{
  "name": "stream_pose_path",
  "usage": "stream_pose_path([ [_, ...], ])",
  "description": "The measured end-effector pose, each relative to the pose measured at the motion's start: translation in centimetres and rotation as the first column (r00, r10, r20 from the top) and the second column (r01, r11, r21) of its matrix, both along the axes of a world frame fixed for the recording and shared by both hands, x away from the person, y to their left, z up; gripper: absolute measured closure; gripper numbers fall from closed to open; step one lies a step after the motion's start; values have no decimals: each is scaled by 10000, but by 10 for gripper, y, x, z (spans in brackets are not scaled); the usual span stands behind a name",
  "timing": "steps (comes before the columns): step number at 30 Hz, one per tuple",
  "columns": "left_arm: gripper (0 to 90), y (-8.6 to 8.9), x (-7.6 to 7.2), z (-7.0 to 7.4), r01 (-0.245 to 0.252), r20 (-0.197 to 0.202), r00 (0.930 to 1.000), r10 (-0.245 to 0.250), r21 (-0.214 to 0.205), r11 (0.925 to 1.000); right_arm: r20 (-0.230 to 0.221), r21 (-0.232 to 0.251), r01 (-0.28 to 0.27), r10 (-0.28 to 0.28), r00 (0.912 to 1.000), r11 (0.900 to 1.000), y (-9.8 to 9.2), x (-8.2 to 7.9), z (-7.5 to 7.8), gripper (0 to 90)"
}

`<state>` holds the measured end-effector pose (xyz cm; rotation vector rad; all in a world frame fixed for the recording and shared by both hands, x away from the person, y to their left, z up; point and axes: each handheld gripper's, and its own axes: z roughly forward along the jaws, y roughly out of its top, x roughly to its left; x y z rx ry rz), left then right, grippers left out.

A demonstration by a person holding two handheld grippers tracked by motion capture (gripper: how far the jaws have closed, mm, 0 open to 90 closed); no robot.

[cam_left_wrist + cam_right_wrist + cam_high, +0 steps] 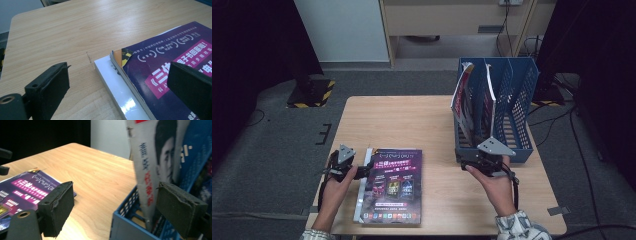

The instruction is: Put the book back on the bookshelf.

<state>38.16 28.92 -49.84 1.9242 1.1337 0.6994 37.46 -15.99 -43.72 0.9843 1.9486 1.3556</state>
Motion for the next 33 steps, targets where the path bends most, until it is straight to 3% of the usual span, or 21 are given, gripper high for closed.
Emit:
stream_pose_path([
  [4, 38, -2, -1, 1, 82, -20, 10000, -82, -47, 10000, -136, -47, -184, 183, 9997, 9998, 10, -5, -2, 159],
  [10, 38, -4, -5, 1, 165, -63, 9998, -166, -125, 9998, -556, -215, -885, 872, 9946, 9958, 32, -10, -14, 163],
  [22, 38, -8, -12, 2, 358, -243, 9991, -353, 174, 9992, -992, -568, -1728, 1667, 9810, 9833, 61, -11, -27, 161],
  [27, 42, -9, -21, 2, 382, -302, 9988, -376, 193, 9991, -1094, -373, -2054, 2003, 9736, 9780, 76, -5, -32, 148],
  [31, 44, -10, -26, 1, 380, -519, 9980, -361, 347, 9987, -1057, -121, -2008, 1984, 9744, 9796, 87, 0, -33, 102],
  [33, 46, -11, -28, 2, 416, -490, 9980, -402, 284, 9987, -1175, -131, -2249, 2219, 9680, 9743, 101, 7, -36, 109],
])
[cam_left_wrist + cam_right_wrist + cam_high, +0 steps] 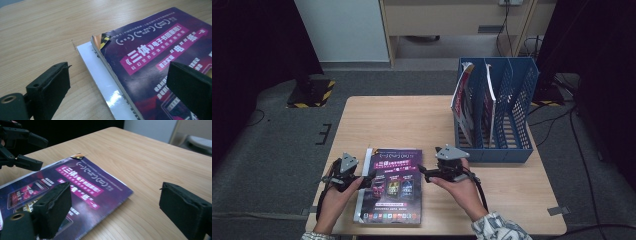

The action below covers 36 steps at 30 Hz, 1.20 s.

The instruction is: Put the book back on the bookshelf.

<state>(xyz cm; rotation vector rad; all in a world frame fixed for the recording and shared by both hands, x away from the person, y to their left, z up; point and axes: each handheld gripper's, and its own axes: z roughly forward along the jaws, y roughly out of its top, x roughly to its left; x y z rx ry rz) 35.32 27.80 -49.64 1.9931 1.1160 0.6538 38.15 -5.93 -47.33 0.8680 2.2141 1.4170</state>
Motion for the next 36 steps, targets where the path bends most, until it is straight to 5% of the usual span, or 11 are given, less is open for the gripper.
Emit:
stream_pose_path([
  [10, 70, -1, 8, -3, -11, -219, 9998, 5, -242, 9997, -785, 299, -105, 128, 9968, 9995, 25, 23, -12, 159],
  [24, 215, -11, 19, -17, 807, -964, 9920, -810, -66, 9967, -1482, 16, -558, 554, 9874, 9984, 25, 11, -31, 183],
  [32, 245, -12, 18, -21, 844, -1183, 9887, -921, -686, 9941, -1941, -3, -689, 676, 9787, 9976, 25, 17, -39, 137],
  [36, 238, -14, 18, -21, 904, -1177, 9882, -976, -645, 9938, -2129, 42, -731, 723, 9744, 9973, 26, 19, -44, 134],
])
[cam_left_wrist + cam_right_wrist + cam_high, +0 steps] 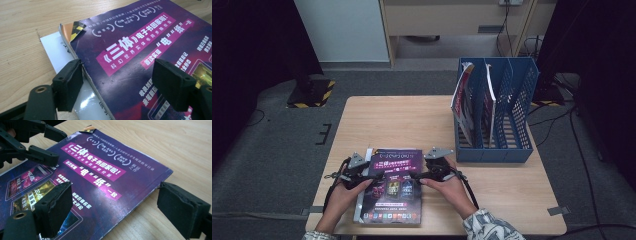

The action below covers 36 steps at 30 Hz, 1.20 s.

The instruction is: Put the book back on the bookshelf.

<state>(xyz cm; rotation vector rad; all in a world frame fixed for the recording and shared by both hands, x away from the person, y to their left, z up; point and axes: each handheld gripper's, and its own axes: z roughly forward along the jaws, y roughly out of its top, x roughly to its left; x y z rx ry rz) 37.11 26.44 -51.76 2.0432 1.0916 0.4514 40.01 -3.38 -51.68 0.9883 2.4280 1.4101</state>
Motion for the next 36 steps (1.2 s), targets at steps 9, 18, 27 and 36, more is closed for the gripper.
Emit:
stream_pose_path([
  [9, 241, -2, -1, 0, 90, 25, 10000, -90, -48, 9999, -597, -256, -276, 260, 9979, 9993, 6, 2, -11, 91],
  [18, 239, -9, -3, 1, 242, 195, 9995, -247, 214, 9995, -891, -410, -111, 74, 9960, 9991, 5, 6, -16, 81],
  [27, 241, -12, -5, 3, 219, 374, 9990, -240, 540, 9983, -1325, -154, -86, 65, 9912, 9998, 2, 10, -20, 60],
  [36, 244, -11, -5, 2, 129, 328, 9994, -146, 493, 9987, -1455, -11, -140, 137, 9893, 9999, 3, 14, -22, 47],
])
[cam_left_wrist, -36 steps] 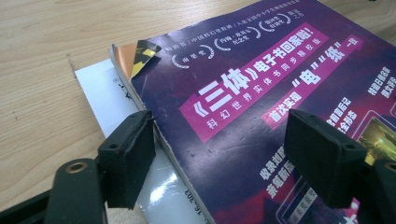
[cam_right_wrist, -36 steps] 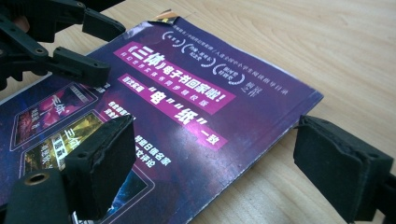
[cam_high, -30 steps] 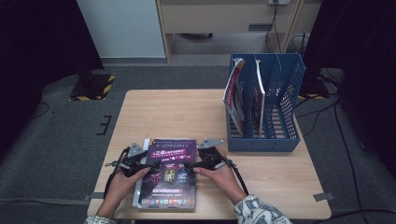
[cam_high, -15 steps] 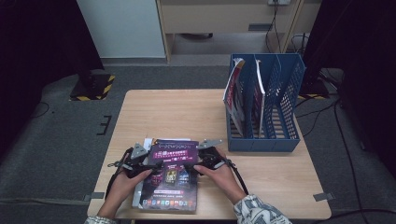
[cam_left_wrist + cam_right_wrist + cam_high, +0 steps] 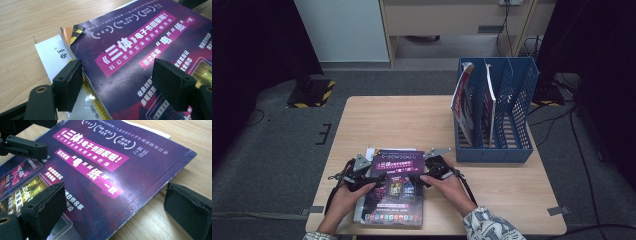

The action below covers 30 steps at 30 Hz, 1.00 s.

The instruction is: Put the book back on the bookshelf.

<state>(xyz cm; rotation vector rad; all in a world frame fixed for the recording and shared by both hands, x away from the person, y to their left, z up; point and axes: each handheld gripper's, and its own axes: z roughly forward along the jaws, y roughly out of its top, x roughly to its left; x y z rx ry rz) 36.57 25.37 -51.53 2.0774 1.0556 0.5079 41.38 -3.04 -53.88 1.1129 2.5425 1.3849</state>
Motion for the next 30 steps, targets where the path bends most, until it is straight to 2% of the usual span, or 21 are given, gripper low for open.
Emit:
stream_pose_path([
  [5, 238, 4, -1, 0, -102, -130, 9999, 100, -87, 9999, -43, 44, -105, 106, 9999, 9999, 5, 6, 0, 46],
  [12, 242, 3, -3, 1, -85, 42, 10000, 84, 116, 9999, -39, 114, -23, 24, 10000, 9999, 5, 21, 0, 58],
  [17, 239, 6, -1, -1, -155, -200, 9997, 150, -235, 9996, -100, 175, -69, 71, 9999, 9998, 6, 25, -1, 64],
  [19, 238, 6, -2, -1, -152, -194, 9997, 148, -230, 9996, -136, 224, -33, 36, 9999, 9997, 4, 25, 0, 97],
  [22, 234, 5, -1, -1, -168, -199, 9997, 164, -210, 9996, -373, 423, 26, -10, 9993, 9991, -2, 25, 1, 164],
  [23, 231, 6, -1, -1, -176, -214, 9996, 170, -237, 9996, -572, 533, -129, 159, 9982, 9985, -2, 24, 1, 231],
  [24, 229, 6, -1, -1, -179, -246, 9995, 172, -261, 9995, -857, 852, -372, 445, 9953, 9957, -2, 24, 1, 229],
  [25, 228, 7, -1, -1, -187, -264, 9995, 179, -273, 9995, -1006, 930, -566, 660, 9927, 9941, 2, 21, 1, 217],
  [28, 222, 7, -1, -2, -239, -288, 9993, 229, -330, 9992, -675, 406, -720, 746, 9949, 9966, 14, 12, 5, 173],
  [30, 222, 8, -1, -1, -215, -268, 9994, 207, -274, 9994, -260, 81, -769, 770, 9967, 9970, 17, 8, 10, 193],
])
